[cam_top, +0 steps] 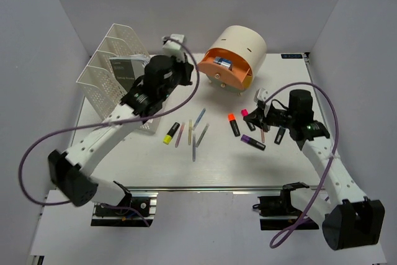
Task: Organize the desk
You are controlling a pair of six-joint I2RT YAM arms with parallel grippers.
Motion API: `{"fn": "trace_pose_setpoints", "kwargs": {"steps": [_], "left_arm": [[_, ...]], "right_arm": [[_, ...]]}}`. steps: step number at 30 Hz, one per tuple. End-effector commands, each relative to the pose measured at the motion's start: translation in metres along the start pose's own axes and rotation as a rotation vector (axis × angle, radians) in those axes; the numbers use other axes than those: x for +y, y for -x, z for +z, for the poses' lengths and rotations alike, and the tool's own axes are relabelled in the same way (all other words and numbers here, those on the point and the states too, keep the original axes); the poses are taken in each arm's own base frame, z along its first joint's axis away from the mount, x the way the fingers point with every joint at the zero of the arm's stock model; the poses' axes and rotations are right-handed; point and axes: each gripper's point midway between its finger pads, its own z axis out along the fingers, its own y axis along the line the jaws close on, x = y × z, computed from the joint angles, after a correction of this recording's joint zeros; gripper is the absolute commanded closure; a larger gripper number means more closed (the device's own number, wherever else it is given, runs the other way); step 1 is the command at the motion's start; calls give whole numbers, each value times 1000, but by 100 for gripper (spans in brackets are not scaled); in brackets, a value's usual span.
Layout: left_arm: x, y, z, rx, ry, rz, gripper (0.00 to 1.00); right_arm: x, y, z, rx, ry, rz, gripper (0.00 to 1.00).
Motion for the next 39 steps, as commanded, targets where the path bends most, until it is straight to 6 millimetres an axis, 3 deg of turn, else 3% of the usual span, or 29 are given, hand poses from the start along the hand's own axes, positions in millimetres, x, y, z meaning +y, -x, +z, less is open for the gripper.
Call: {"fn": "trace_pose_setpoints", "kwargs": {"steps": [1, 2, 3, 4, 5, 7, 8, 9, 10, 11, 17, 20, 25, 39], "left_arm": [[2, -18, -37, 11, -48, -33, 90], [5, -26, -44, 25, -49, -30, 84], [9, -53, -48, 80, -53, -20, 76], [11, -59, -54, 91, -58, -17, 68], [13, -62, -62, 96, -60, -12, 53], [20, -83, -69, 136, -50, 12, 44], [22, -82, -75, 124, -51, 19, 38], [25, -86, -77, 124, -48, 33, 35], [29, -99, -79, 140, -46, 42, 33], [28, -99, -79, 121, -54, 46, 28], [35, -125, -87, 155, -69, 104, 23], [37, -121, -89, 162, -57, 107, 22], [37, -111, -97, 120, -63, 100, 21], [43, -114, -96, 129, -31, 114, 21]], "right_arm": [[-24, 33, 10, 16, -14, -167, 100], [-30, 37, 13, 24, -28, -171, 100], [-36, 37, 21, 41, -33, -148, 100], [-47, 50, 25, 55, -80, -171, 100], [-53, 55, 29, 61, -104, -172, 100], [-61, 56, 48, 112, -136, -172, 100], [-70, 71, 51, 104, -170, -188, 100], [-69, 68, 65, 123, -159, -176, 100], [-76, 69, 68, 143, -189, -172, 100], [-84, 80, 69, 137, -218, -178, 100], [-108, 76, 102, 222, -332, -172, 100], [-118, 67, 113, 283, -391, -189, 100], [-140, 61, 117, 354, -493, -227, 100], [-191, 63, 127, 401, -706, -298, 100]]}}
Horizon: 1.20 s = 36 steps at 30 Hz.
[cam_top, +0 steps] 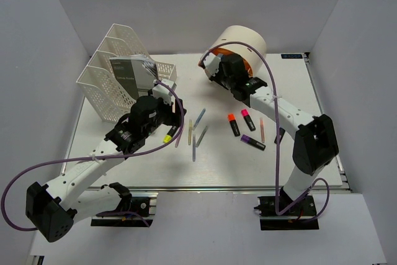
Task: Organize the desk
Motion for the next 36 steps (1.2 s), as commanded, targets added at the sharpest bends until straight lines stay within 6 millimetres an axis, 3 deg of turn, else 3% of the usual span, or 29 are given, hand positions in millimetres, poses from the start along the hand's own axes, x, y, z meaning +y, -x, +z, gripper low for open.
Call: {"fn": "trace_pose_setpoints", "kwargs": {"steps": [1, 19, 30, 34, 36], "left_arm": [[4, 9, -3, -32, 20, 8, 21], [7, 7, -2, -30, 37, 8, 20], [6, 4, 1, -18, 33, 10, 20], [5, 3, 2, -18, 28, 10, 19], [3, 4, 1, -25, 15, 9, 19]], "right_arm": [[-42, 27, 2, -48, -153, 11, 100], [-64, 20, 29, -4, -203, -27, 100], [-76, 6, 30, 10, -172, -12, 100], [-72, 4, 30, 6, -129, -7, 100], [-61, 13, 24, -36, -59, 2, 100]]}}
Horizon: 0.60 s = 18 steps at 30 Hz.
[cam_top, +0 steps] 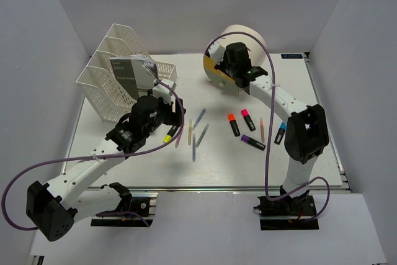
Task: Organize the desk
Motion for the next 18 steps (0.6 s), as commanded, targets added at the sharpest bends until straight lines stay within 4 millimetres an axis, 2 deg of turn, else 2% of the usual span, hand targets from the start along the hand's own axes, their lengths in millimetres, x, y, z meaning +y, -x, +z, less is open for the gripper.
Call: {"fn": "trace_pose_setpoints", "kwargs": {"steps": [1, 2, 3, 4, 5, 6, 7, 8, 9, 11, 12, 14, 15, 16, 17, 18], "left_arm": [[-3, 5, -1, -31, -18, 5, 19], [-7, 6, -1, -41, -42, 2, 19], [-9, 5, -1, -43, -57, 3, 19], [-11, 5, -1, -47, -70, 1, 19], [-16, 1, 0, -38, -95, -7, 19], [-20, 3, 1, -53, -117, -15, 19], [-25, 0, 4, -45, -137, -27, 20], [-33, -2, 7, -50, -178, -41, 21], [-36, -1, 10, -53, -188, -62, 22], [-49, -11, 21, -2, -241, -113, 27], [-60, 3, 23, -35, -291, -133, 30], [-68, 3, 38, -13, -308, -194, 39], [-72, 13, 43, -28, -315, -217, 45], [-75, 15, 50, -25, -315, -261, 49], [-79, 25, 56, -51, -327, -279, 56], [-84, 28, 70, -42, -333, -295, 60]], "right_arm": [[0, 22, -20, -83, 100, 22, 100], [22, 27, -27, -134, 204, 49, 100], [26, 41, -47, -201, 257, 68, 100], [35, 44, -57, -229, 309, 93, 99], [45, 53, -72, -285, 377, 126, 90], [50, 55, -92, -305, 418, 205, 82], [59, 56, -104, -332, 483, 251, 72], [58, 56, -113, -348, 497, 296, 55], [62, 47, -128, -340, 518, 388, 45], [67, 43, -144, -363, 556, 461, 23], [57, 33, -153, -352, 539, 534, 22], [56, 29, -167, -347, 576, 607, 24], [44, 15, -167, -316, 564, 704, 28], [56, 8, -173, -316, 628, 745, 35], [51, -1, -175, -317, 632, 802, 60], [38, -6, -179, -353, 611, 835, 73]]}}
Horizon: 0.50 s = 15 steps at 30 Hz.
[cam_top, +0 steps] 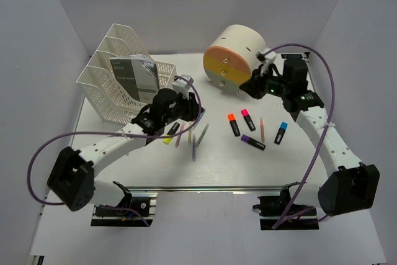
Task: Organize the desk
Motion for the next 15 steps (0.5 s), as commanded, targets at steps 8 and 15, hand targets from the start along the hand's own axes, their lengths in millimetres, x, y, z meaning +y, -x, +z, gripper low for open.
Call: {"fn": "trace_pose_setpoints", "kwargs": {"steps": [8, 15], "left_arm": [[-28, 76, 97, -128, -120, -296, 73], [-11, 88, 156, -155, -88, -409, 45]], "right_arm": [[6, -33, -58, -128, 235, 396, 88], [11, -33, -79, -168, 277, 388, 59]]}}
